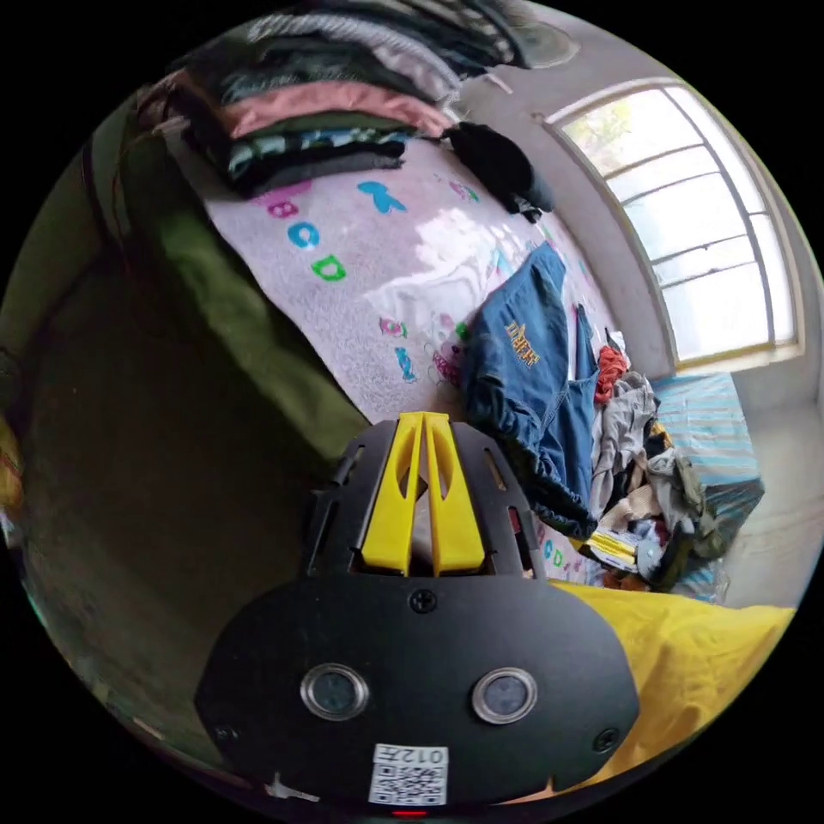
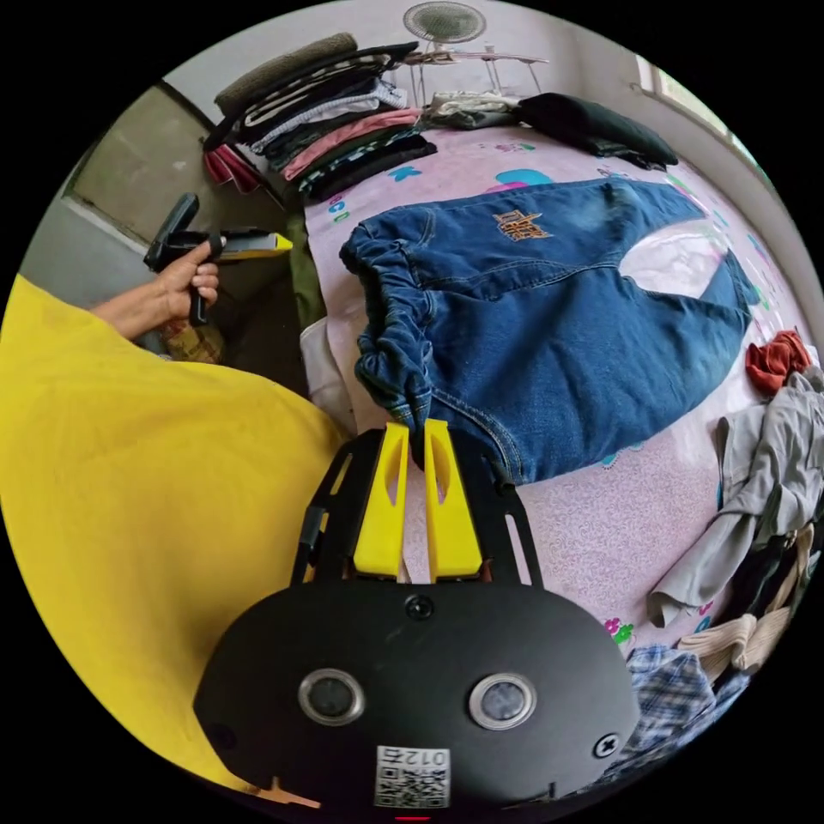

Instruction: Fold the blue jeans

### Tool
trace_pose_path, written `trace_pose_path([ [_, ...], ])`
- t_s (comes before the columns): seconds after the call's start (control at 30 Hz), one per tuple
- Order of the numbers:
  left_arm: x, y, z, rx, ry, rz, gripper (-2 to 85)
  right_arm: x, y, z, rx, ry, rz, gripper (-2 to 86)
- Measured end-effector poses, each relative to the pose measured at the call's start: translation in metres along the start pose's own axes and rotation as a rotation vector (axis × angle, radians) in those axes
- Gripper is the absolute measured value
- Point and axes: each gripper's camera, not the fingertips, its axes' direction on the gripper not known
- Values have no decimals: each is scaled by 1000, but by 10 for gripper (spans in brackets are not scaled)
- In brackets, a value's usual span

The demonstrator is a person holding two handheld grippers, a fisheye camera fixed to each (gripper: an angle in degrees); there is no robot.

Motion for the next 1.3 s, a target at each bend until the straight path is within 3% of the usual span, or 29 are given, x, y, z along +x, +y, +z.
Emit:
trace_pose_path([
  [0.13,112,-28,33,-64,-139,315,2,22,3,-19,-76,15,-9,37],
  [0.27,199,-58,87,-132,-169,473,2,47,10,-67,-43,-9,-10,46],
  [0.43,270,-72,182,-398,-477,693,3,74,20,-131,-21,-49,38,69],
  [0.67,260,-62,186,-462,-448,681,4,169,57,-237,166,-261,374,75],
  [0.77,268,-62,187,-501,-510,764,4,225,60,-271,203,-237,516,64],
  [0.8,269,-68,192,-550,-620,757,4,236,59,-277,216,-242,543,61],
  [0.9,297,-95,169,-403,-646,721,5,289,45,-311,280,-243,647,37],
  [1.0,368,-136,165,-236,-488,789,7,331,21,-341,327,-209,707,24],
  [1.13,500,-191,234,-294,-110,964,13,377,-17,-377,367,-197,774,14],
  [1.3,619,-221,334,-364,-53,1079,35,409,-46,-424,414,-144,849,11],
])
